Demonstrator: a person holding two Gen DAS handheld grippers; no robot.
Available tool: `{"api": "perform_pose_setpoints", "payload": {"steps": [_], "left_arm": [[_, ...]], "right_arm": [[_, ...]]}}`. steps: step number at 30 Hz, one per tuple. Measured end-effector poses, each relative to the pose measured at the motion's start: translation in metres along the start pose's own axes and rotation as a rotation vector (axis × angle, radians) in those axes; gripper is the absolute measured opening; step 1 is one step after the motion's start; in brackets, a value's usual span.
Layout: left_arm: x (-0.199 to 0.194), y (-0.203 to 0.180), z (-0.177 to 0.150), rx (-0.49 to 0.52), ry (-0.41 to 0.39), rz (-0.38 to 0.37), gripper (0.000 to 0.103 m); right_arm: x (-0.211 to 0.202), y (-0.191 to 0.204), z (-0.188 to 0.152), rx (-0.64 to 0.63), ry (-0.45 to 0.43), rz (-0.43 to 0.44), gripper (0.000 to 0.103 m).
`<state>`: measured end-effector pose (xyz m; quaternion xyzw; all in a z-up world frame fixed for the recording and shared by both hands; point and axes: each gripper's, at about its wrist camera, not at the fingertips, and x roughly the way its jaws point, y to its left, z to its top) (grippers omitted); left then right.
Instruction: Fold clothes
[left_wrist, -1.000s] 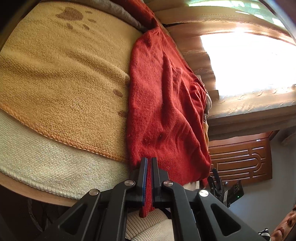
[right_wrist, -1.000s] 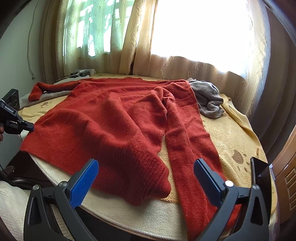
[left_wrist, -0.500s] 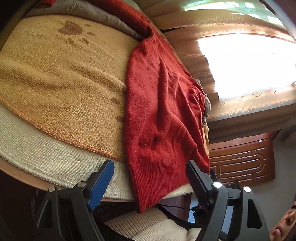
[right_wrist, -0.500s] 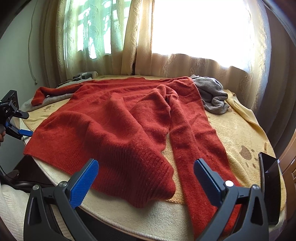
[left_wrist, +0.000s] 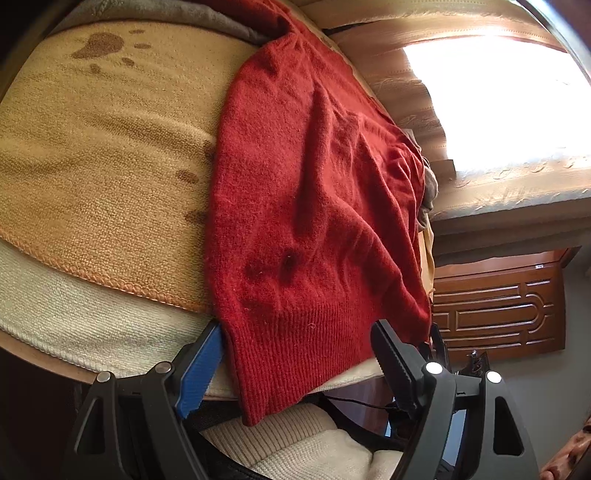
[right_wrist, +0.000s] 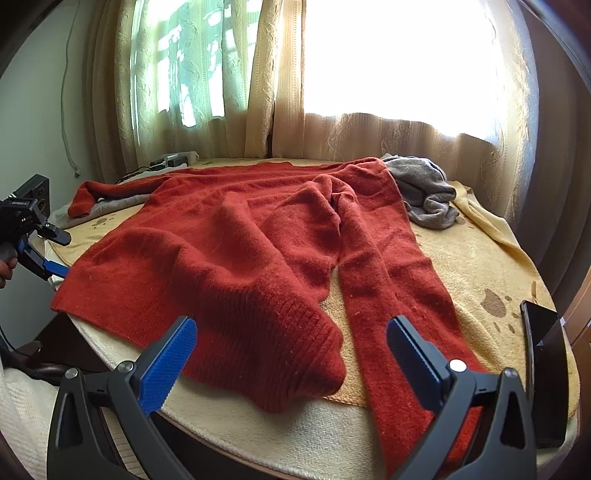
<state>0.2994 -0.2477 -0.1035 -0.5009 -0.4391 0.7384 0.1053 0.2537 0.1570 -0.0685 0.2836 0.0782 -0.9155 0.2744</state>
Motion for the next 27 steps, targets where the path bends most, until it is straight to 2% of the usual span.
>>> {"api": "perform_pose_setpoints", "payload": {"steps": [5,8,9,11,12,13,18,21,27], "left_arm": [[0.011,-0.009,0.004,0.027,0.005,0.015,0.082],[0.014,-0.011,0.004,0.052,-0.024,0.021,0.081],[0.014,-0.011,0.004,0.064,-0.036,0.027,0.078],[0.014,-0.008,0.002,0.070,-0.065,0.059,0.051],[0.014,-0.004,0.002,0.058,-0.078,0.075,0.021],[0.014,0.002,0.001,0.037,-0.087,0.074,0.008],[0.002,0.010,-0.008,0.010,-0.143,-0.002,0.007],[-0.019,0.003,-0.009,0.028,-0.206,-0.048,0.007],[-0.061,0.001,-0.008,0.048,-0.315,-0.037,0.007]], "right_arm": [[0.000,-0.003,-0.003,0.012,-0.008,0.015,0.103],[0.001,-0.005,-0.005,0.026,-0.004,0.033,0.103],[0.002,-0.004,-0.006,0.029,-0.002,0.038,0.103],[0.001,-0.003,-0.006,0.028,-0.004,0.037,0.103],[0.002,-0.003,-0.006,0.026,-0.005,0.034,0.103],[0.002,-0.002,-0.006,0.024,-0.005,0.031,0.103],[0.001,0.001,-0.002,0.018,-0.004,0.024,0.103],[0.000,0.002,0.001,0.012,-0.010,0.018,0.103],[-0.002,0.002,0.006,0.019,-0.010,0.040,0.103]]}}
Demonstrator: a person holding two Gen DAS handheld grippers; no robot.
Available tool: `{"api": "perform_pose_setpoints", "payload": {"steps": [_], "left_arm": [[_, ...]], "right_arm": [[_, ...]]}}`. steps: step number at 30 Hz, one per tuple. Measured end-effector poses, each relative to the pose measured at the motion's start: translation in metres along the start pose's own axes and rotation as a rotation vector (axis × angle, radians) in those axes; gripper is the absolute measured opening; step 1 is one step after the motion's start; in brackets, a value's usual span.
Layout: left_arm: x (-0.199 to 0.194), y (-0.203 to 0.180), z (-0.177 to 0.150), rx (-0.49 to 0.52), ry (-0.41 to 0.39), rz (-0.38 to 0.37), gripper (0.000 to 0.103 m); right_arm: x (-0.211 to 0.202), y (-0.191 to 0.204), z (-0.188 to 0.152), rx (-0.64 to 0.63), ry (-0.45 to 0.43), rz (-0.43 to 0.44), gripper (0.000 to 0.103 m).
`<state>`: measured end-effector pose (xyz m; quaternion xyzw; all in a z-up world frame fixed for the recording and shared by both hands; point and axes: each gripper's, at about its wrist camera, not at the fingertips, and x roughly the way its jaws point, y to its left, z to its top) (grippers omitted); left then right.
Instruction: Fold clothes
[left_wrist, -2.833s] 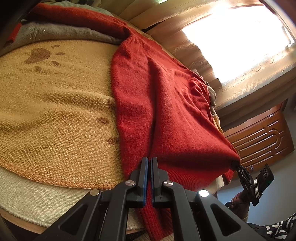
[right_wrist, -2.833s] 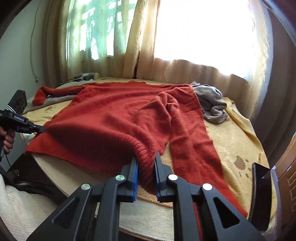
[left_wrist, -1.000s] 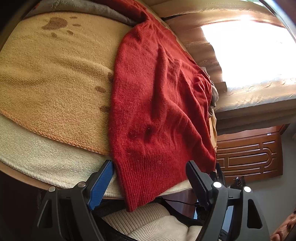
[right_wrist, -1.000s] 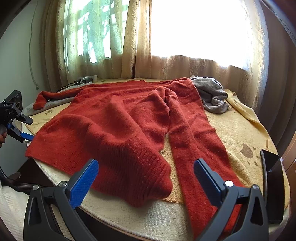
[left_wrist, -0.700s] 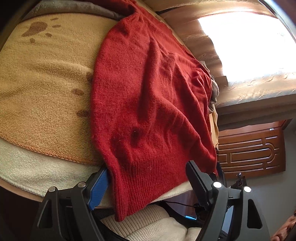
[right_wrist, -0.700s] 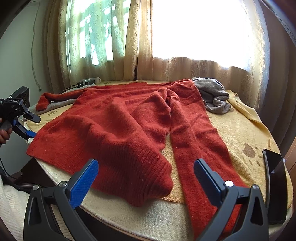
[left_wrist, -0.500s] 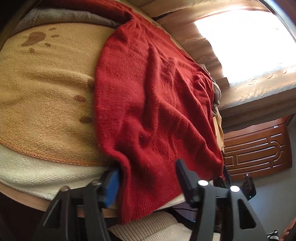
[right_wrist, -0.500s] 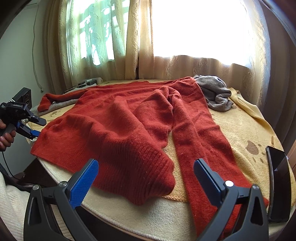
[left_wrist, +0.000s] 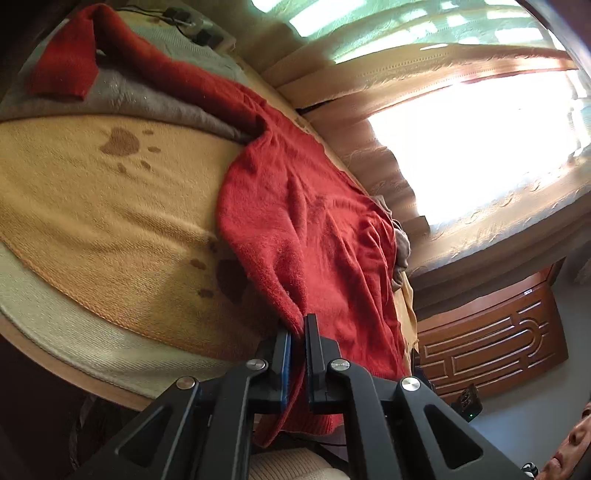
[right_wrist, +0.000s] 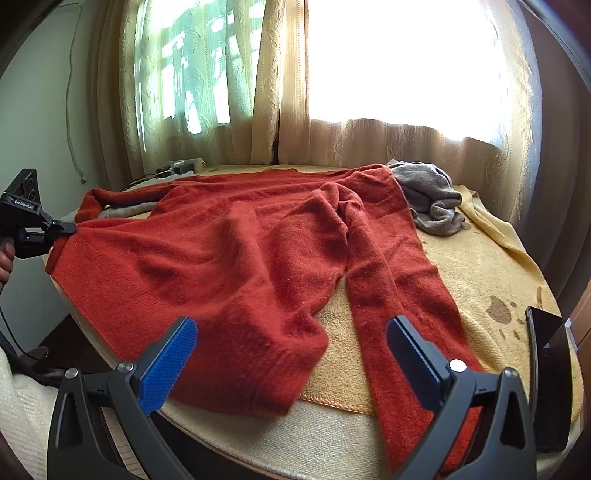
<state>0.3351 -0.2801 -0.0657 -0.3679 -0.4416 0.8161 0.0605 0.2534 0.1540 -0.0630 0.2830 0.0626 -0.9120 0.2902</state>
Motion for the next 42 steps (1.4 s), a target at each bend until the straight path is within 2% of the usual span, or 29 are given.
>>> {"api": "perform_pose_setpoints", "payload": {"steps": [2,9,11,14,15,17,18,21,26,29,30,32,34,36,38,39,40,42], "left_arm": [[-0.004,0.006,0.001,-0.014,-0.005,0.007,0.007],[-0.001,0.023,-0.001,-0.060,0.025,0.008,0.007],[0.000,0.022,-0.002,-0.057,0.023,-0.003,0.007],[0.001,0.023,-0.002,-0.054,0.026,-0.017,0.007],[0.002,0.024,-0.002,-0.055,0.030,-0.021,0.007],[0.002,0.027,-0.001,-0.057,0.038,-0.029,0.007],[0.002,0.028,-0.001,-0.062,0.040,-0.033,0.007],[-0.001,0.031,0.000,-0.072,0.039,-0.043,0.007],[-0.036,0.029,0.006,-0.039,-0.055,-0.007,0.006],[-0.047,0.037,0.008,-0.047,-0.081,0.029,0.006],[-0.044,0.042,0.010,-0.057,-0.075,0.036,0.006],[-0.034,0.045,0.012,-0.058,-0.051,0.037,0.006],[-0.020,0.043,0.016,-0.034,-0.015,0.040,0.007],[-0.004,0.037,0.022,-0.004,0.020,0.059,0.007],[0.011,0.031,0.032,0.020,0.049,0.065,0.007],[0.018,0.028,0.039,0.033,0.055,0.067,0.007],[0.023,0.026,0.047,0.048,0.056,0.072,0.007],[0.035,0.023,0.065,0.071,0.054,0.096,0.007]], "right_arm": [[0.000,0.000,0.001,0.006,0.005,0.017,0.103],[0.013,-0.008,-0.002,0.158,0.087,0.213,0.103],[0.019,-0.008,-0.003,0.187,0.122,0.223,0.103],[0.026,0.002,-0.004,0.148,0.166,0.205,0.100],[0.029,0.006,-0.005,0.127,0.184,0.200,0.095],[0.036,0.015,-0.009,0.090,0.222,0.198,0.068],[0.039,0.019,-0.010,0.074,0.225,0.185,0.051],[0.041,0.027,-0.008,0.045,0.217,0.221,0.011],[-0.001,0.023,0.011,0.093,0.147,0.395,0.010],[-0.013,0.009,0.005,0.143,0.185,0.394,0.009],[-0.011,0.005,0.000,0.157,0.215,0.388,0.009],[-0.002,0.005,-0.013,0.149,0.283,0.314,0.009],[0.005,0.007,-0.018,0.116,0.316,0.252,0.009],[0.005,0.008,-0.014,0.072,0.304,0.197,0.012],[0.001,0.008,-0.006,0.049,0.268,0.164,0.027],[-0.002,0.005,-0.002,0.042,0.247,0.142,0.042],[-0.006,0.003,0.002,0.036,0.225,0.121,0.072],[-0.015,-0.005,0.012,0.046,0.165,0.079,0.103]]}}
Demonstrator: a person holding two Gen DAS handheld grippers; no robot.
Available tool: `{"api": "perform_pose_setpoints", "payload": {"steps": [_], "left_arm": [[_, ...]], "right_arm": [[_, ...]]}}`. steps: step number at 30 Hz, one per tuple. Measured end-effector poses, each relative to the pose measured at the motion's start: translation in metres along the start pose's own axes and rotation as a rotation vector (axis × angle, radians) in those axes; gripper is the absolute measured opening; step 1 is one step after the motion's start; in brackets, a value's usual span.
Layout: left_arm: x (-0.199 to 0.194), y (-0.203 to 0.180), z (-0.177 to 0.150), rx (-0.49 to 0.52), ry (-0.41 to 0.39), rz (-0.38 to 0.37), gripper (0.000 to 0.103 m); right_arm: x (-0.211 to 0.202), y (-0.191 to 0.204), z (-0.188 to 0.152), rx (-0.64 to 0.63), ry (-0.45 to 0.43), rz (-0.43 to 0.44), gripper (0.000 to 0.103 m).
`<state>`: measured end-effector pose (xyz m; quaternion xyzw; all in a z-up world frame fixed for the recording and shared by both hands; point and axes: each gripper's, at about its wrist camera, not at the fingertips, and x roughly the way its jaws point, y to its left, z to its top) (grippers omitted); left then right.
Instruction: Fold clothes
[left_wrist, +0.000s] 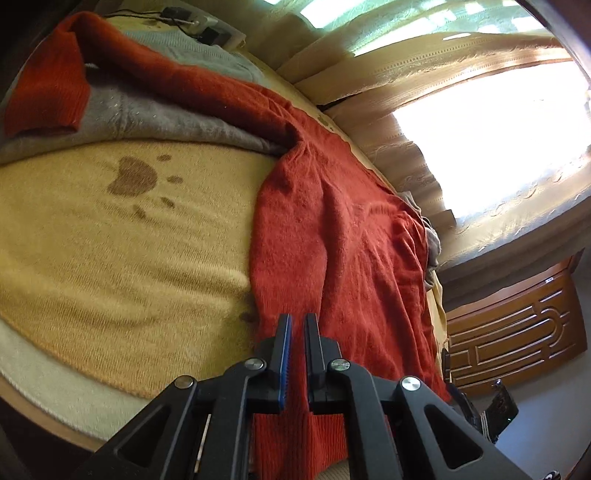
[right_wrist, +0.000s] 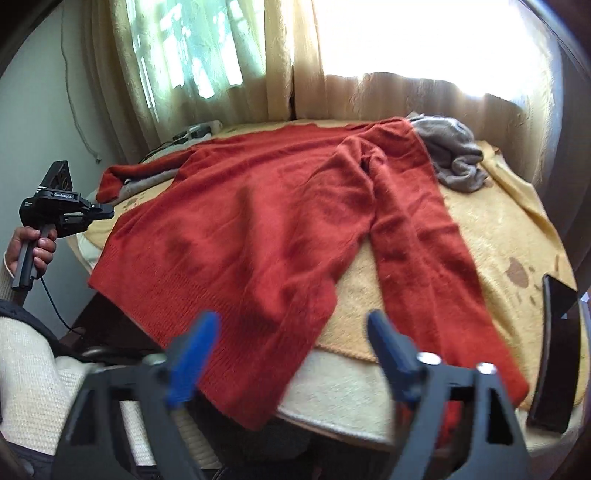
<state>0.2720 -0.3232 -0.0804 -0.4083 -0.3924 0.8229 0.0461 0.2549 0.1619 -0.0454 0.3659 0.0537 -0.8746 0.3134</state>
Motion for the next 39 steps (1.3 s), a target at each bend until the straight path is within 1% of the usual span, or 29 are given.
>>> {"api": "perform_pose_setpoints", "payload": {"steps": [1,3,5,8,10,12,14,16,18,19,21,26,28,29,31,37,39], "left_arm": [[0.006,0.000,0.010,0.002,0.004,0.014,0.007],[0.020,0.001,0.032,-0.012,0.018,0.034,0.007],[0.032,-0.001,0.053,-0.012,0.026,0.033,0.007],[0.051,-0.006,0.086,-0.007,0.031,0.041,0.007],[0.063,-0.010,0.106,-0.013,0.029,0.058,0.007],[0.075,-0.010,0.124,-0.025,0.034,0.075,0.007],[0.088,-0.007,0.141,-0.051,0.039,0.096,0.007],[0.097,-0.004,0.155,-0.070,0.046,0.110,0.007],[0.105,0.000,0.165,-0.089,0.043,0.130,0.007],[0.108,0.001,0.170,-0.094,0.046,0.136,0.007],[0.115,0.005,0.179,-0.105,0.051,0.146,0.007],[0.128,0.010,0.193,-0.125,0.071,0.156,0.007],[0.131,0.009,0.197,-0.129,0.072,0.157,0.007],[0.132,0.009,0.198,-0.133,0.071,0.156,0.007],[0.132,0.009,0.202,-0.140,0.061,0.150,0.007],[0.126,0.021,0.218,-0.166,-0.020,0.119,0.007],[0.124,0.022,0.222,-0.159,-0.039,0.118,0.007]], "right_arm": [[-0.005,-0.003,0.004,0.006,-0.031,-0.019,0.103],[-0.009,-0.012,0.015,0.043,-0.065,-0.010,0.103],[-0.008,-0.020,0.029,0.083,-0.099,0.035,0.103],[0.004,-0.037,0.053,0.161,-0.121,0.125,0.103],[0.013,-0.053,0.073,0.249,-0.122,0.235,0.103],[0.031,-0.071,0.094,0.376,-0.117,0.412,0.103],[0.058,-0.090,0.111,0.521,-0.104,0.533,0.103],[0.089,-0.103,0.127,0.597,-0.061,0.573,0.103],[0.118,-0.111,0.142,0.610,-0.009,0.507,0.103],[0.131,-0.114,0.148,0.617,0.012,0.489,0.103],[0.158,-0.120,0.160,0.636,0.056,0.472,0.103],[0.212,-0.122,0.181,0.638,0.162,0.418,0.103],[0.228,-0.123,0.188,0.645,0.186,0.389,0.103],[0.233,-0.123,0.193,0.636,0.182,0.377,0.103],[0.235,-0.124,0.207,0.586,0.144,0.300,0.103],[0.226,-0.161,0.237,0.525,-0.012,-0.004,0.103],[0.225,-0.170,0.233,0.552,-0.007,0.048,0.103]]}}
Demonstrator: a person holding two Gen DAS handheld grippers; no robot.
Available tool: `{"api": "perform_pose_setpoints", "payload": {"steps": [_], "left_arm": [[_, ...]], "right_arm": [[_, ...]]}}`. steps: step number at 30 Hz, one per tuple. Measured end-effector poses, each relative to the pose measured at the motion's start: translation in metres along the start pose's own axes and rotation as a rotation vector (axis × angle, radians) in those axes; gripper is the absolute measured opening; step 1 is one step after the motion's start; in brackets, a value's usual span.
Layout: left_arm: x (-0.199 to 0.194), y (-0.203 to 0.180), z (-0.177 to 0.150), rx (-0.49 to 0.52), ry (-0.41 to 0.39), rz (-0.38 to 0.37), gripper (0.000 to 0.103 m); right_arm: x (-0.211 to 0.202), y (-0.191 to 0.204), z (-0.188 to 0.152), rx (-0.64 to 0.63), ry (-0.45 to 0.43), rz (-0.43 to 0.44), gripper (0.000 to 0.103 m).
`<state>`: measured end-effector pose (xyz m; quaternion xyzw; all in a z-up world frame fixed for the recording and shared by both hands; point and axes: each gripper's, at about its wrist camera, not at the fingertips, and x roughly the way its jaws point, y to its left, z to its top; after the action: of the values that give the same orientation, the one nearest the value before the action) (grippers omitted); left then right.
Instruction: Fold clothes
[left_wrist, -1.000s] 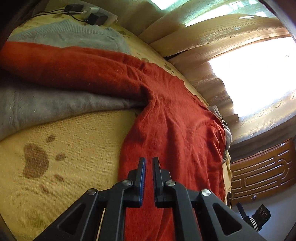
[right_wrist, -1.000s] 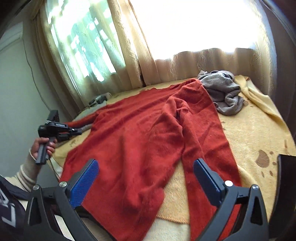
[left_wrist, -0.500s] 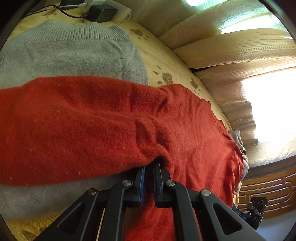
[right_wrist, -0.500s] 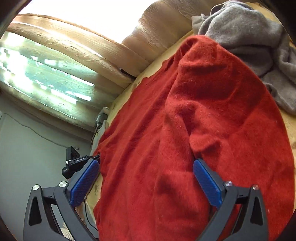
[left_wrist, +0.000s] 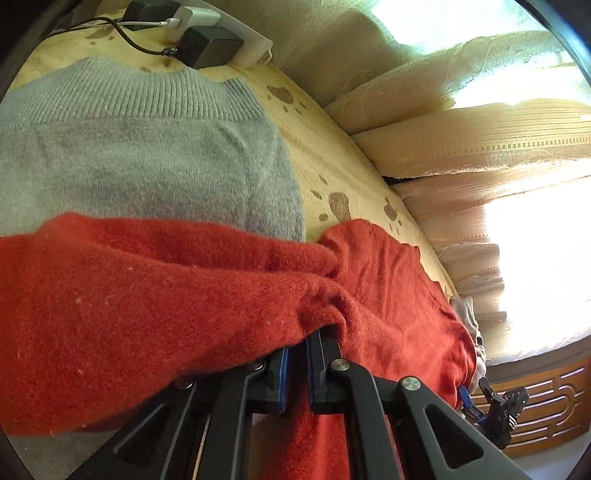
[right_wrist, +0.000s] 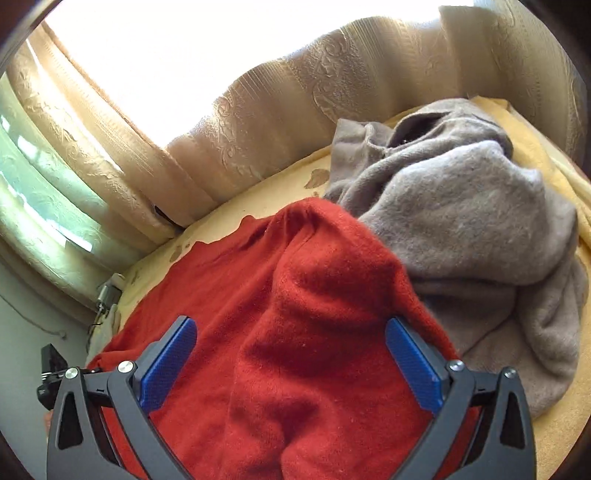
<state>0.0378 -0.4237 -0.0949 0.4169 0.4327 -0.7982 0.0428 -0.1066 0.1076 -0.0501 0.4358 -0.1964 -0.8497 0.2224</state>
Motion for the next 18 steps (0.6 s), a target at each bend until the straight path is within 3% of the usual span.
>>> {"api": "perform_pose_setpoints", "payload": {"steps": [5,10,15,18], "left_arm": [[-0.004,-0.006,-0.002,0.052,-0.037,0.026,0.007],[-0.019,-0.003,0.001,0.091,-0.137,0.065,0.007],[-0.017,0.008,0.011,0.086,-0.140,0.079,0.007],[-0.014,0.007,0.011,0.099,-0.144,0.087,0.007]], "right_arm": [[-0.015,0.026,-0.017,-0.195,0.031,-0.033,0.103],[-0.014,0.049,-0.046,-0.521,0.071,-0.317,0.103],[-0.002,0.047,-0.067,-0.750,0.087,-0.534,0.103],[0.002,0.030,-0.057,-0.762,0.087,-0.527,0.103]]}}
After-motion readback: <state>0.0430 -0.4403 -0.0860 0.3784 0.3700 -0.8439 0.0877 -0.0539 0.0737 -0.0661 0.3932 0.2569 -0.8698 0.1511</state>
